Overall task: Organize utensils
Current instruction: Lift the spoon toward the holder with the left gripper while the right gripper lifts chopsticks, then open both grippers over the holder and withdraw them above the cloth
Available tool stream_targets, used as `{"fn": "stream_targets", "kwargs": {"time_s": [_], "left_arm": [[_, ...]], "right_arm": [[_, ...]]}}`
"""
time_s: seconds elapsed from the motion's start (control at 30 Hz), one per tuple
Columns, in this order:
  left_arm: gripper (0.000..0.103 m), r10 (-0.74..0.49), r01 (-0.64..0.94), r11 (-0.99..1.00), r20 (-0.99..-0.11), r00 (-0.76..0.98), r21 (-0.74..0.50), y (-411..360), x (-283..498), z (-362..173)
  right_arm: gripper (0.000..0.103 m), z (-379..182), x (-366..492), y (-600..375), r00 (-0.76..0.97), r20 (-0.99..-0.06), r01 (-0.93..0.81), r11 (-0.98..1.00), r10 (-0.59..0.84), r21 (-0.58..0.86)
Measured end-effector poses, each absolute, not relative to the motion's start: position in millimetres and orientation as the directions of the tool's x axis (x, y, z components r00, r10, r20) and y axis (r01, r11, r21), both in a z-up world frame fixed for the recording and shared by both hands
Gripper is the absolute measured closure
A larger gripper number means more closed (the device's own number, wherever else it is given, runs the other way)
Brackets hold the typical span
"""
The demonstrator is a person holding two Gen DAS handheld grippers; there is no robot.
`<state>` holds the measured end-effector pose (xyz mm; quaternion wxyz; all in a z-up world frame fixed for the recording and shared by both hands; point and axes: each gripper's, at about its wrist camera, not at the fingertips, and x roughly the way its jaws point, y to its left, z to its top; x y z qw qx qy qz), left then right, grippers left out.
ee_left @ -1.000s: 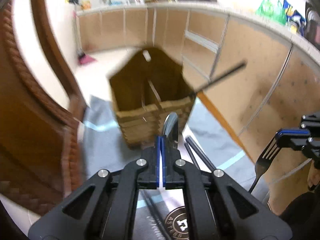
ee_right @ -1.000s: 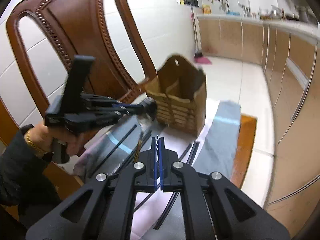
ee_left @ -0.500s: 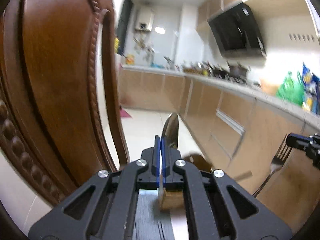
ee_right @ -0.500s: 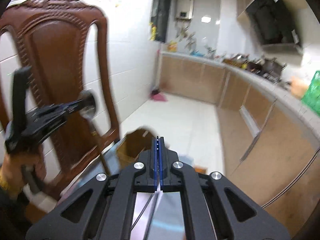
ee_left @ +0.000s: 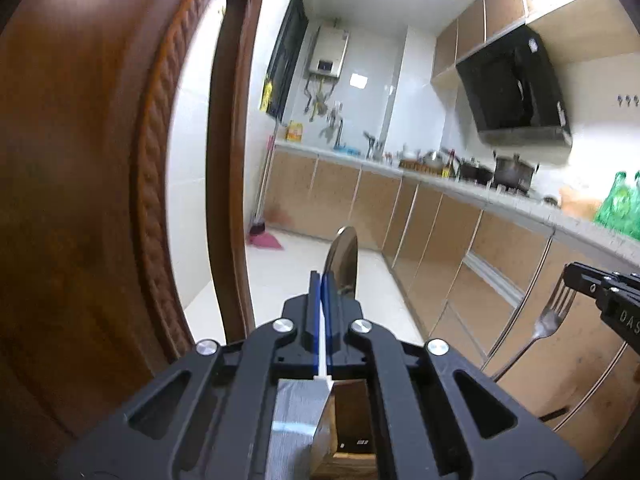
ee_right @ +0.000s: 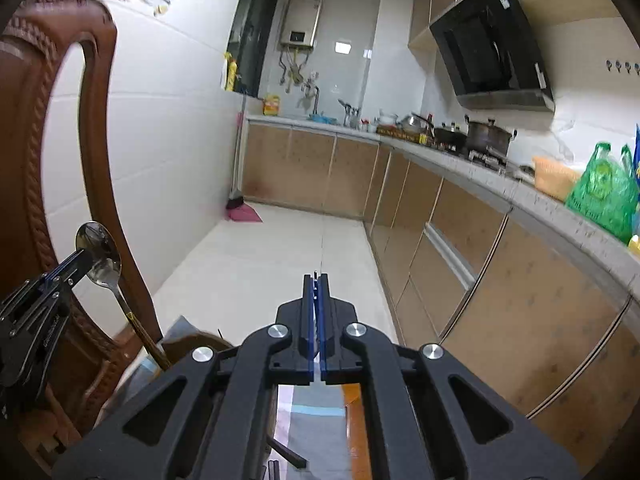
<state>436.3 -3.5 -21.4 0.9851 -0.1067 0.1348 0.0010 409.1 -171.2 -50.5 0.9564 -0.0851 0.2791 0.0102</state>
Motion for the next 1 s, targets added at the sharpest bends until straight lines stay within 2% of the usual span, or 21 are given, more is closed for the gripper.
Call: {"fn": "stream_targets", "kwargs": {"time_s": [0.17, 0.2, 0.23, 0.27, 0.3, 0.33, 0.37, 0.43, 0.5, 0.6, 0.67, 0.73, 0.83, 0.9, 1.0], "left_arm": [[0.101, -0.067, -0.025, 0.972, -0.374, 0.925, -0.235, -3, 454, -67], [0.101, -0.084, -0.016, 0.970, -0.401, 0.912, -0.242, -2, 455, -72], [0.100, -0.098, -0.006, 0.969, -0.408, 0.908, -0.246, 0, 452, -73], [0.089, -0.111, 0.011, 0.969, -0.398, 0.911, -0.247, 2, 445, -68], [0.059, -0.118, 0.021, 0.970, -0.394, 0.912, -0.242, 3, 439, -64], [0.042, -0.122, 0.030, 0.971, -0.383, 0.915, -0.238, 5, 429, -58], [0.025, -0.125, 0.041, 0.970, -0.350, 0.928, -0.238, 9, 412, -46], [0.020, -0.146, 0.066, 0.968, -0.327, 0.934, -0.242, 16, 386, -28], [0.016, -0.191, 0.112, 0.964, -0.336, 0.922, -0.239, 21, 359, -10], [0.010, -0.182, 0.136, 0.977, -0.316, 0.931, -0.162, 18, 305, 9], [0.008, -0.209, 0.168, 0.974, -0.313, 0.926, -0.153, 11, 271, 7], [0.008, -0.226, 0.189, 0.972, -0.339, 0.913, -0.139, 4, 238, -7], [0.008, -0.195, 0.178, 0.981, -0.417, 0.887, -0.080, -19, 193, -41], [0.008, -0.176, 0.196, 0.981, -0.495, 0.851, -0.012, -33, 177, -65], [0.008, -0.147, 0.222, 0.973, -0.565, 0.812, 0.065, -46, 165, -93]], "right_arm": [[0.101, -100, 418, -162, 0.780, -0.625, -0.112, 0.986, 0.012, -0.121], [0.099, -105, 418, -160, 0.767, -0.642, -0.126, 0.984, 0.017, -0.124], [0.088, -107, 416, -161, 0.763, -0.646, -0.131, 0.983, 0.017, -0.129], [0.079, -105, 412, -162, 0.763, -0.646, -0.132, 0.984, 0.023, -0.121], [0.060, -100, 407, -167, 0.765, -0.643, -0.130, 0.987, 0.040, -0.094], [0.046, -93, 402, -172, 0.773, -0.632, -0.128, 0.990, 0.059, -0.065], [0.041, -81, 387, -181, 0.796, -0.599, -0.128, 0.992, 0.092, -0.018], [0.018, -58, 352, -200, 0.839, -0.525, -0.139, 0.989, 0.145, 0.052], [0.010, -44, 310, -218, 0.877, -0.449, -0.149, 0.985, 0.172, 0.086], [0.003, -43, 255, -241, 0.899, -0.400, -0.142, 0.983, 0.176, 0.115], [0.003, -56, 227, -255, 0.891, -0.421, -0.117, 0.982, 0.169, 0.147], [0.003, -75, 208, -262, 0.859, -0.484, -0.097, 0.982, 0.164, 0.161], [0.003, -109, 186, -263, 0.781, -0.608, -0.094, 0.989, 0.143, 0.111], [0.003, -120, 180, -261, 0.751, -0.648, -0.102, 0.992, 0.125, 0.073], [0.003, -132, 174, -262, 0.732, -0.670, -0.103, 0.992, 0.124, 0.071]]}}
